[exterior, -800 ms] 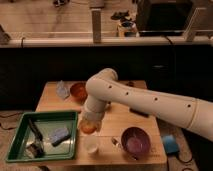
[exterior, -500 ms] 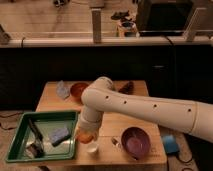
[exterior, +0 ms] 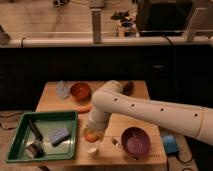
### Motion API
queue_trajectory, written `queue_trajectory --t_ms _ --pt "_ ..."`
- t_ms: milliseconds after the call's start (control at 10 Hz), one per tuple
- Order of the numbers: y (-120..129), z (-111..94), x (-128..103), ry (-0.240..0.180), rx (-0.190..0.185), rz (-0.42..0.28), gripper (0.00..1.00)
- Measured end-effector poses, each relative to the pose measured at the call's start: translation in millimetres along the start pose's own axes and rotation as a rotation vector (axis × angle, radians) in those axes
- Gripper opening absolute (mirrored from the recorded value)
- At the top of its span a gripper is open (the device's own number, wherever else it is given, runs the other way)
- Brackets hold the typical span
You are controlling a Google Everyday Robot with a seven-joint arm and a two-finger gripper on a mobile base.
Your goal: Place apple in paper cup
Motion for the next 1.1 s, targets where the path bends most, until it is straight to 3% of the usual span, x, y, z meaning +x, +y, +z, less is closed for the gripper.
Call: queue_trajectory --t_ms 100,200,900,1100 --pt "1 1 1 0.000 -0.001 0.004 0.01" --pt "1 3 1 -0.006 -0.005 0.003 0.10" --pt "-6 12 -9 -0.058 -0.019 -0.048 0.78" --pt "-6 13 -9 -0.065 -0.018 -0.052 0.80"
